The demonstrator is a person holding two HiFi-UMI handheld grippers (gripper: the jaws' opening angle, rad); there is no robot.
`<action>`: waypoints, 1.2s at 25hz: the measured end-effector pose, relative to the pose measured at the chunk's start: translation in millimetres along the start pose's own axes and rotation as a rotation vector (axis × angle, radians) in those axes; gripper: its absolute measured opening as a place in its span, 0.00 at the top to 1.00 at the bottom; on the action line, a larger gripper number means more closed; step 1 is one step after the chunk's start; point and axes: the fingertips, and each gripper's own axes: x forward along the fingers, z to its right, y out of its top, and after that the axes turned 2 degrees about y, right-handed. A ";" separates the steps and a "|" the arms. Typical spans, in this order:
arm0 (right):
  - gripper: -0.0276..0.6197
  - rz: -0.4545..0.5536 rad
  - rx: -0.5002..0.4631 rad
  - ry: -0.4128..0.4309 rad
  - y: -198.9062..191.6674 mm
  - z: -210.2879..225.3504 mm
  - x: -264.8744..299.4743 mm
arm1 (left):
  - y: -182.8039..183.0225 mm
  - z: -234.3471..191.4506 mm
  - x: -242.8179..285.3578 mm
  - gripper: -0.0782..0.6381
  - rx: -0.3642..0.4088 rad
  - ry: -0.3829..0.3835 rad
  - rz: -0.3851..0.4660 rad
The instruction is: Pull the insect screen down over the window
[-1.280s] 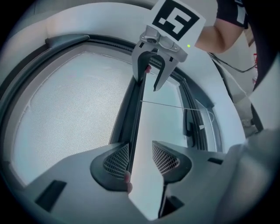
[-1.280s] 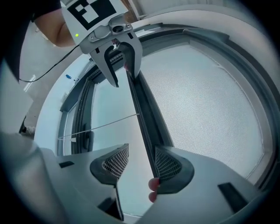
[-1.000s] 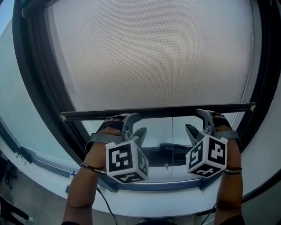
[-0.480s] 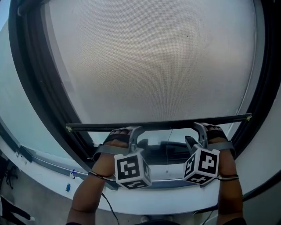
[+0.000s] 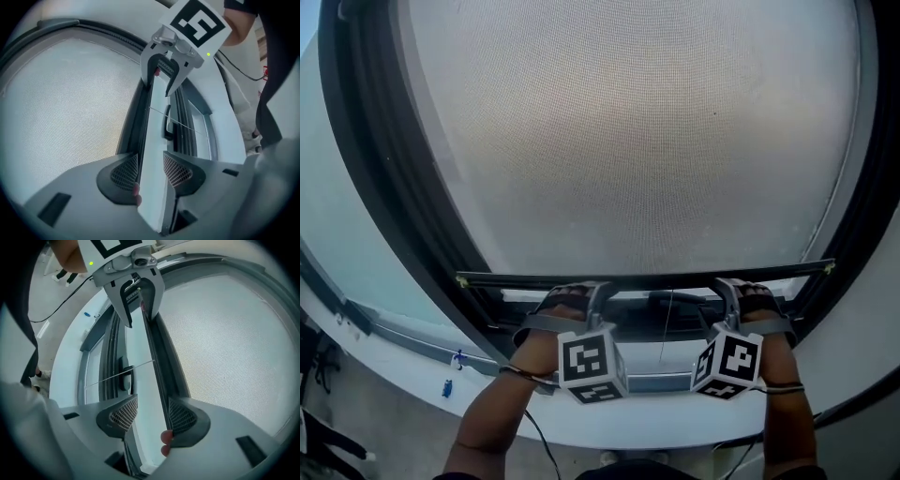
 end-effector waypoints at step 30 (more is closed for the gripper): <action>0.66 -0.048 -0.005 0.151 -19.9 -78.2 37.1 | -20.4 82.0 36.3 0.66 -0.047 -0.191 -0.050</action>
